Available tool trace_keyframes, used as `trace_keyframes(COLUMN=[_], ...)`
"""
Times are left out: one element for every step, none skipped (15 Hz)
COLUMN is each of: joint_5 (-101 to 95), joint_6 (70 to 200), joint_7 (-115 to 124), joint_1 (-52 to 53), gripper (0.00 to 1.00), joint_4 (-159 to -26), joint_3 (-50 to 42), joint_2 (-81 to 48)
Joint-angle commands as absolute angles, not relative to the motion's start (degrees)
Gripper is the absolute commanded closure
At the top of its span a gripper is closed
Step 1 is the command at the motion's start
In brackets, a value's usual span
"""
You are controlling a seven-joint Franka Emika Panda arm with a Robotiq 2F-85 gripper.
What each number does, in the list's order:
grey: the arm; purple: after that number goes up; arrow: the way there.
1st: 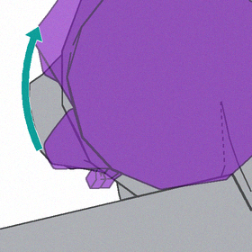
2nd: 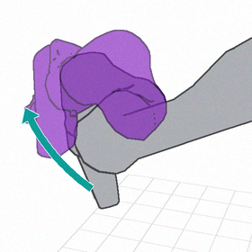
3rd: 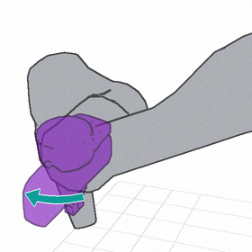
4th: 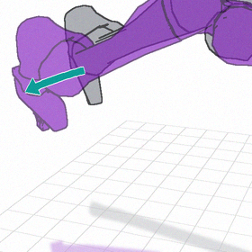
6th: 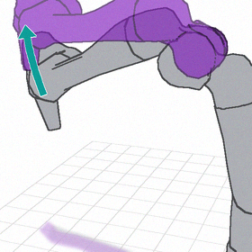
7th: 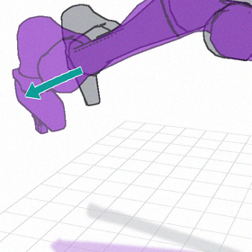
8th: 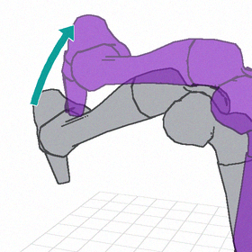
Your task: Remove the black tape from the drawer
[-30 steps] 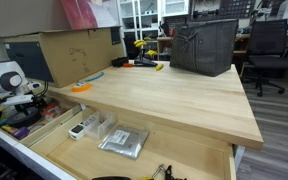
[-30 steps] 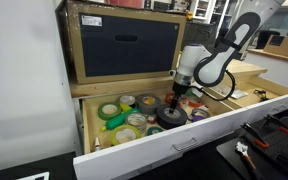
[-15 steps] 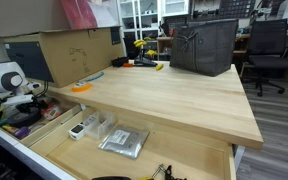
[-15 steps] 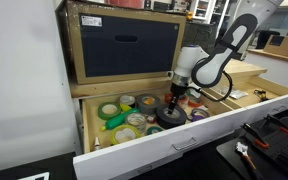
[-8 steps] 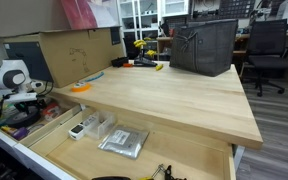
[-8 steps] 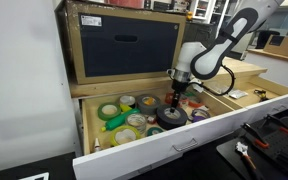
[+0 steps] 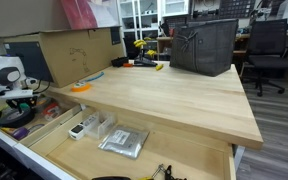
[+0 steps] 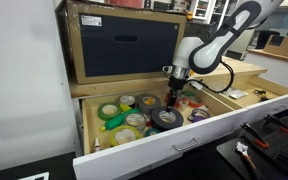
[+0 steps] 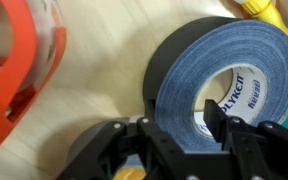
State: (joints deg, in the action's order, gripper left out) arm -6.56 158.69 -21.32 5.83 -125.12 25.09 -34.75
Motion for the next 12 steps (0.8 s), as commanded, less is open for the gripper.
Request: trace_keyframes(joint_5=[-7.18,-7.98,-9.04,-10.24,-11.40,-12.67,-13.75,-14.78,-15.71,-16.61,-17.50,-18.09], joint_6=[159.41,159.94,160.23,160.51,160.51,160.87,161.22,161.43,161.60,162.08,162.23,162.68], joint_7=[-18.98,-18.23,-17.40,-16.22,-14.86,-13.34,-11.91,-10.49,-9.09,-7.82,-6.49,-5.51], joint_1=[10.43,11.71,13.20,14.92,16.67,18.45,19.96,21.47,22.86,24.08,25.24,26.04], gripper=[0.71,0.23,0.20,0.13,0.06,0.01,0.00,0.00,0.00,0.00,0.00,0.00], joint_4=[-127.07,-127.24,-127.30,-127.38,-127.36,-127.36,-127.40,-127.38,-127.46,-127.45,-127.44,-127.39], joint_3=[23.05,21.79,20.32,18.79,17.35,15.86,14.64,13.46,12.40,11.28,10.24,9.44], joint_2=[-32.89,-32.64,-32.45,-32.40,-32.33,-32.44,-32.63,-32.64,-32.66,-32.74,-32.64,-32.93])
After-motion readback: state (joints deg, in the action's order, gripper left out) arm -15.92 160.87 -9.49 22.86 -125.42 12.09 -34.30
